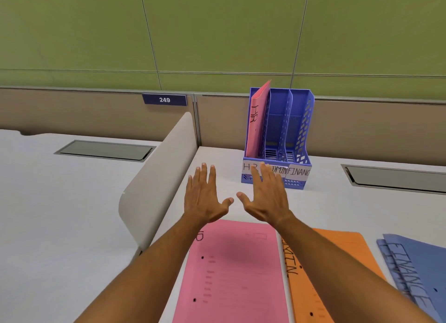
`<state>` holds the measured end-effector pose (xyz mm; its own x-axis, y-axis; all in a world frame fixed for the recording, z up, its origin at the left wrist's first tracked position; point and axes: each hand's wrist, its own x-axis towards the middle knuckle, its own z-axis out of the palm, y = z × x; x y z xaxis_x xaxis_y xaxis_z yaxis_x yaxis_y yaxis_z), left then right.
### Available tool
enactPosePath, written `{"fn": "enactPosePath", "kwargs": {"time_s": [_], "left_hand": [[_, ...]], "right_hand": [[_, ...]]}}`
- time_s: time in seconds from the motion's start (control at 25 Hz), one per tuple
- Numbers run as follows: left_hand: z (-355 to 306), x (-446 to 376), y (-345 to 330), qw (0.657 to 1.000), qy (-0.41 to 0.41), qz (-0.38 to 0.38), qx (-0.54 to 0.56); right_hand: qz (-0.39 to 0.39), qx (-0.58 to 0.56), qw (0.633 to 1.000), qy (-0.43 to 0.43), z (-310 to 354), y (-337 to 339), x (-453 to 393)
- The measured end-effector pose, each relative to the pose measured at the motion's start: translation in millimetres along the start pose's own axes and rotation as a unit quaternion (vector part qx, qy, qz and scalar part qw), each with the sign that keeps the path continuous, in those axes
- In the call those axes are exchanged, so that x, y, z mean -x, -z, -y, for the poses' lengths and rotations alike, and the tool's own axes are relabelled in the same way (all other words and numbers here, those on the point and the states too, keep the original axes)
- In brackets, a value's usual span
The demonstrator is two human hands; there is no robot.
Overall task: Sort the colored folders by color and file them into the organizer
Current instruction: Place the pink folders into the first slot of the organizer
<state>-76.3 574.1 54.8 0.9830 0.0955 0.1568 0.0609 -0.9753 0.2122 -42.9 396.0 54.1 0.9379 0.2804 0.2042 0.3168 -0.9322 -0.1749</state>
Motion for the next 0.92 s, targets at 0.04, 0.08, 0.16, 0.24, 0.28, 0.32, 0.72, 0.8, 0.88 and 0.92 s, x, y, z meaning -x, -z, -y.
{"fn": "enactPosePath", "kwargs": {"time_s": [0.04,0.08,0.16,0.24,0.28,0.32,0.72,0.8,0.88,0.92], "left_hand": [[3,7,-4,1.0,0.001,0.005,0.001],[8,14,-9,1.0,0.002,0.012,0.002],[17,28,-17,0.999,0.007,0.025,0.019],[28,44,-25,0.998,0.021,0.046,0.049],[33,54,-29,0.996,0.03,0.053,0.064],[38,64,-33,0.994,0.037,0.063,0.08],[70,130,-69,0.987,0.072,0.125,0.066],[71,134,-68,0.986,0.08,0.126,0.076],[72,136,-69,0.977,0.099,0.148,0.115],[72,135,-69,0.973,0.104,0.155,0.133]], "right_hand": [[0.006,0.005,1.0,-0.005,4,-3,9],[0.01,0.007,1.0,-0.01,8,-6,18],[0.016,0.007,1.0,-0.013,16,-12,33],[0.026,0.005,0.999,-0.02,24,-21,48],[0.028,0.004,0.999,-0.024,28,-26,57],[0.031,0.001,0.999,-0.029,32,-31,66],[0.113,-0.017,0.988,-0.101,49,-76,154],[0.131,-0.019,0.985,-0.111,51,-79,162],[0.155,-0.033,0.98,-0.123,52,-82,167],[0.172,-0.048,0.975,-0.13,54,-83,168]]}}
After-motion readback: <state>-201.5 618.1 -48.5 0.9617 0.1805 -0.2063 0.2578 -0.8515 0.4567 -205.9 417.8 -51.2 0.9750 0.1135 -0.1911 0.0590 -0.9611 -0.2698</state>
